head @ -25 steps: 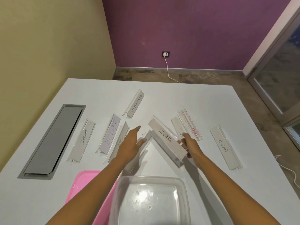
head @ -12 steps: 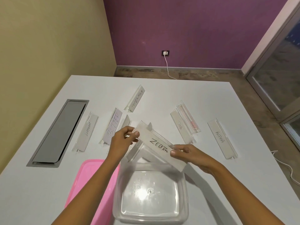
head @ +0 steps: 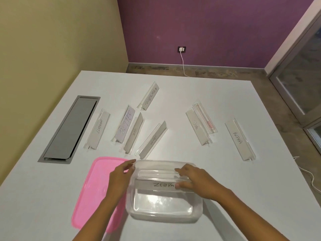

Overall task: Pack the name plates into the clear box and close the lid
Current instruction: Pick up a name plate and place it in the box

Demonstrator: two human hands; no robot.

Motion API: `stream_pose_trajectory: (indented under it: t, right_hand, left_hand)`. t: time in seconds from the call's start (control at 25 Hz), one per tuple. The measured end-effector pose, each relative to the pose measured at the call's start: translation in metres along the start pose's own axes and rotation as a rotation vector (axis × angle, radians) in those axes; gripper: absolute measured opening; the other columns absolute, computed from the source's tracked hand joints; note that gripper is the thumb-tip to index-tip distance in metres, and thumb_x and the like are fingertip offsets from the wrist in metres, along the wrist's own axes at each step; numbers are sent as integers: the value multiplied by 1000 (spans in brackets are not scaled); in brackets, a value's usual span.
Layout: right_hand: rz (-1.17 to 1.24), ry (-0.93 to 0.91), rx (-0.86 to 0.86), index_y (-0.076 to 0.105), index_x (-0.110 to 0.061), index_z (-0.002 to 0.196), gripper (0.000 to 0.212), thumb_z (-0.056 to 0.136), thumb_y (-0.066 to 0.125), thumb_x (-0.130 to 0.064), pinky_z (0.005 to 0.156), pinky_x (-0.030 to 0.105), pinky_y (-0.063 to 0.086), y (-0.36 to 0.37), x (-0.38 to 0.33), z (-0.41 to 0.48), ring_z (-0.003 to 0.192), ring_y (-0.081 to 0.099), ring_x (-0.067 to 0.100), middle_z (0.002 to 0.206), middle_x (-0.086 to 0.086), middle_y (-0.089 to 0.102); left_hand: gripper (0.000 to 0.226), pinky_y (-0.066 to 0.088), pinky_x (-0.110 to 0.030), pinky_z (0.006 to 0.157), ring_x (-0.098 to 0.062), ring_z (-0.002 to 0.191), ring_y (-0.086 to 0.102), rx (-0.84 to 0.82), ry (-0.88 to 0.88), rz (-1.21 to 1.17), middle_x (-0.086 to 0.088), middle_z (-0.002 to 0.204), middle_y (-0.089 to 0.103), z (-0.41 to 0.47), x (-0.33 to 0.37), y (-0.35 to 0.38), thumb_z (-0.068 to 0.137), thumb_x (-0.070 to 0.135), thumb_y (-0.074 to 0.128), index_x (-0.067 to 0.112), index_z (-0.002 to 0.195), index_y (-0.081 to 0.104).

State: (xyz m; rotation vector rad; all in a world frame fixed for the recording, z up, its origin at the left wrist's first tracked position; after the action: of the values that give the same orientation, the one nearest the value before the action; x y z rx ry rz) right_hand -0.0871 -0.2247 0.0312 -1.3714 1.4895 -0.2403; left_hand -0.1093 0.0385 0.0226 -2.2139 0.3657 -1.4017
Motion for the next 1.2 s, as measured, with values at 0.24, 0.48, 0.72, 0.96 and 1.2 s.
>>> stream_pose_trajectory:
  t: [0.24,0.48,0.72,0.96,1.2]
  right_hand:
    - [-118,63,-41,43,-11,132,48,94,51,-38,93,36,43,29,-5,20,107,51,28,122,8,47]
    - [-302,65,91,49,-8,118,34,95,49,-34,86,35,40,44,-3,28,101,54,29,109,4,49]
    - [-579,106,219,67,-17,78,25,58,83,-18,48,27,44,51,-8,24,59,61,18,76,-1,66]
    - [-475,84,395,68,-18,74,29,51,86,-14,46,27,48,47,-14,18,59,62,19,71,-2,67]
    - [-247,46,792,66,-13,104,39,69,70,4,75,34,51,16,-11,-1,94,61,25,103,6,66]
  left_hand:
    - [39,47,-33,95,-15,94,63,35,45,62,-7,114,69,-2,3,1,87,5,60,21,123,61]
    - [38,46,-28,94,-9,100,60,40,66,16,-4,116,69,-4,1,1,86,7,62,19,122,62]
    - [38,47,-36,99,-18,109,63,50,42,7,-6,118,68,1,-1,4,85,5,64,16,121,62]
    - [39,49,-30,93,-13,88,65,2,33,48,-5,119,68,10,-2,1,83,9,68,15,121,62]
    - [40,46,-32,94,-28,111,60,45,105,31,-10,126,61,42,23,18,87,14,65,7,125,55]
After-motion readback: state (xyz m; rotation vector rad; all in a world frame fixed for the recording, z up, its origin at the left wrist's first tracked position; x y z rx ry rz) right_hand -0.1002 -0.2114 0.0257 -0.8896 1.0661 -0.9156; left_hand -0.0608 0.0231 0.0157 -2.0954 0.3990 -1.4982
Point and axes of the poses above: each hand's wrist, its own z-axis towards the middle knuckle, its own y-axis out of the palm, x = y × z, the point moved 3 cm from there along z, towards the middle knuckle
